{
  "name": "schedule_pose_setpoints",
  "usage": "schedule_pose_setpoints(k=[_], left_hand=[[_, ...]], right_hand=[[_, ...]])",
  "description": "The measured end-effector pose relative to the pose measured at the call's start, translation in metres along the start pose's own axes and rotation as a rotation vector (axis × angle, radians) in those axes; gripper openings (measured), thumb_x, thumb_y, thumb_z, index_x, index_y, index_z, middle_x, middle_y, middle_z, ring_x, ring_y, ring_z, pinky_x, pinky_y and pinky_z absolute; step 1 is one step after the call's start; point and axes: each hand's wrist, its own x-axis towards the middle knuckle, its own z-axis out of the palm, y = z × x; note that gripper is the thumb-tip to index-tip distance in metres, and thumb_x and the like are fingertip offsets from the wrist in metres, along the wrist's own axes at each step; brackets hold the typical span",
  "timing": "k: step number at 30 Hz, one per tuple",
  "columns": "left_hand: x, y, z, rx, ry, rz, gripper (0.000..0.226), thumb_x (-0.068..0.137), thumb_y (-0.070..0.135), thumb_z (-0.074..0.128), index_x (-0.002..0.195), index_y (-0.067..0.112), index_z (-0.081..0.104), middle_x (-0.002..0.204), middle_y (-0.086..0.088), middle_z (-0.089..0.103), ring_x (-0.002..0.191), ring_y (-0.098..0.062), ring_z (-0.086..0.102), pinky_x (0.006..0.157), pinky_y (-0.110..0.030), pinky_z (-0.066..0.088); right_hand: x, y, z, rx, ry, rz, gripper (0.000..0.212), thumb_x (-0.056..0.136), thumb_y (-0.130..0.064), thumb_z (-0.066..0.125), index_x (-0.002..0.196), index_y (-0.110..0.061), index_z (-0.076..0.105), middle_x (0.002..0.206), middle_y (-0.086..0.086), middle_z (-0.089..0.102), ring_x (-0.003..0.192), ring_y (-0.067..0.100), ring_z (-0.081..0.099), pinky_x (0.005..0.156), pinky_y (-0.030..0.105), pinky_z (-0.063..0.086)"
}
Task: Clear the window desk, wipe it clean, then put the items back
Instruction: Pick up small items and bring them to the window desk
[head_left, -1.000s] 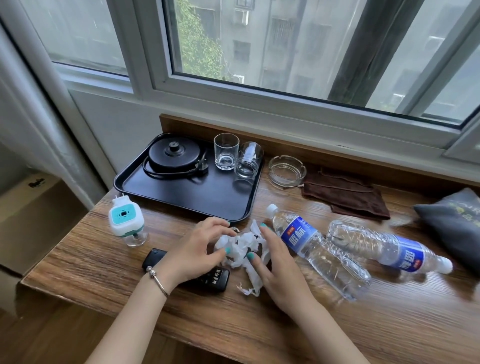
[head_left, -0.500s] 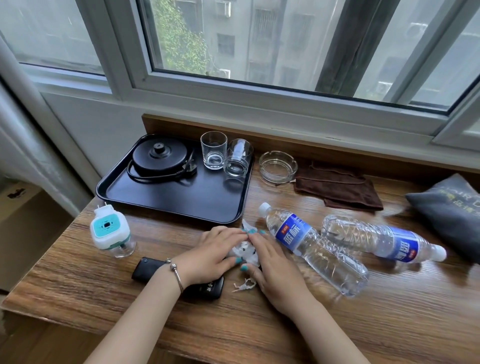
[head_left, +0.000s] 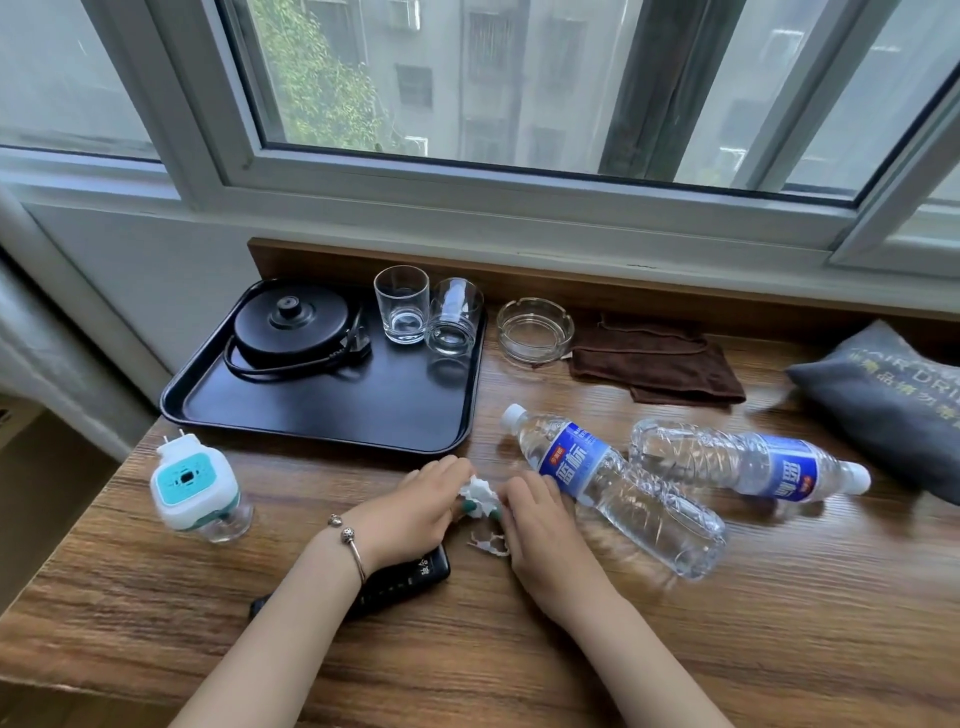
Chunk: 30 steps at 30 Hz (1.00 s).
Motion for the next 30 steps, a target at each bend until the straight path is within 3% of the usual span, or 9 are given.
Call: schedule_pose_setpoints(k=[5, 8, 11, 13, 15, 18, 24, 28, 30], left_hand=[[-0.004, 0.01, -0.008, -0.132, 0.06, 0.038, 0.01, 0.097, 0.008, 0.045, 0.092, 0.013, 0.039, 0.091, 0.005, 0.039, 0.082, -0.01, 0.041, 0.08, -0.026, 0.039], [-0.005, 0.015, -0.01, -0.164, 0.123, 0.057, 0.007, 0.098, 0.009, 0.046, 0.093, 0.009, 0.041, 0.092, 0.001, 0.042, 0.081, -0.011, 0.043, 0.078, -0.023, 0.037], [-0.003, 0.029, -0.015, -0.189, 0.186, 0.108, 0.021, 0.099, 0.014, 0.047, 0.087, 0.028, 0.039, 0.086, 0.009, 0.04, 0.077, -0.001, 0.043, 0.072, -0.016, 0.034], [0.001, 0.04, -0.019, -0.202, 0.206, 0.145, 0.028, 0.098, 0.015, 0.049, 0.085, 0.035, 0.035, 0.086, 0.013, 0.04, 0.078, 0.004, 0.044, 0.07, -0.012, 0.034], [0.006, 0.051, -0.021, -0.215, 0.204, 0.164, 0.015, 0.098, 0.017, 0.051, 0.091, 0.028, 0.043, 0.089, 0.011, 0.044, 0.079, 0.0, 0.047, 0.071, -0.015, 0.037], [0.017, 0.07, -0.021, -0.272, 0.237, 0.189, 0.002, 0.096, 0.019, 0.055, 0.097, 0.018, 0.053, 0.09, 0.008, 0.051, 0.081, -0.003, 0.05, 0.073, -0.018, 0.04], [0.047, 0.124, -0.009, -0.354, 0.281, 0.295, 0.01, 0.092, 0.02, 0.063, 0.096, 0.01, 0.062, 0.083, 0.005, 0.059, 0.076, -0.003, 0.051, 0.069, -0.017, 0.038], [0.071, 0.167, 0.012, -0.39, 0.285, 0.349, 0.011, 0.09, 0.019, 0.065, 0.088, 0.009, 0.061, 0.076, 0.002, 0.057, 0.067, -0.003, 0.047, 0.064, -0.018, 0.035], [0.085, 0.193, 0.024, -0.422, 0.27, 0.386, 0.012, 0.09, 0.019, 0.065, 0.087, 0.008, 0.061, 0.074, -0.001, 0.057, 0.065, -0.004, 0.046, 0.062, -0.023, 0.037]], right_hand=[[-0.005, -0.007, -0.009, 0.271, 0.062, 0.01, 0.008, 0.103, -0.011, 0.045, 0.099, -0.009, 0.051, 0.102, 0.005, 0.049, 0.098, 0.022, 0.045, 0.095, 0.036, 0.038], [-0.008, -0.011, -0.014, 0.373, 0.142, 0.03, 0.013, 0.103, -0.012, 0.046, 0.092, -0.02, 0.045, 0.092, -0.001, 0.048, 0.087, 0.016, 0.044, 0.084, 0.032, 0.04], [-0.011, -0.011, -0.022, 0.422, 0.208, 0.04, 0.015, 0.103, -0.016, 0.046, 0.09, -0.022, 0.046, 0.086, -0.008, 0.046, 0.079, 0.006, 0.042, 0.074, 0.02, 0.034], [-0.013, -0.008, -0.029, 0.452, 0.248, 0.061, 0.012, 0.103, -0.016, 0.046, 0.091, -0.019, 0.049, 0.087, -0.005, 0.05, 0.078, 0.008, 0.045, 0.072, 0.019, 0.034], [-0.017, -0.004, -0.037, 0.455, 0.304, 0.09, 0.01, 0.102, -0.013, 0.048, 0.093, -0.017, 0.051, 0.089, 0.0, 0.054, 0.08, 0.015, 0.049, 0.073, 0.02, 0.037], [-0.03, 0.007, -0.051, 0.456, 0.382, 0.123, 0.014, 0.1, -0.005, 0.05, 0.093, -0.018, 0.05, 0.089, 0.0, 0.054, 0.079, 0.014, 0.048, 0.072, 0.011, 0.035], [-0.062, 0.035, -0.088, 0.449, 0.525, 0.218, 0.023, 0.098, -0.003, 0.053, 0.094, -0.026, 0.05, 0.089, -0.007, 0.056, 0.081, 0.002, 0.051, 0.073, 0.009, 0.036], [-0.092, 0.064, -0.11, 0.467, 0.589, 0.308, 0.014, 0.099, -0.007, 0.052, 0.095, -0.02, 0.053, 0.092, 0.002, 0.06, 0.081, 0.014, 0.054, 0.071, 0.014, 0.037], [-0.11, 0.08, -0.123, 0.46, 0.634, 0.353, 0.012, 0.1, -0.008, 0.052, 0.096, -0.02, 0.054, 0.09, 0.003, 0.06, 0.076, 0.009, 0.054, 0.068, 0.015, 0.037]])
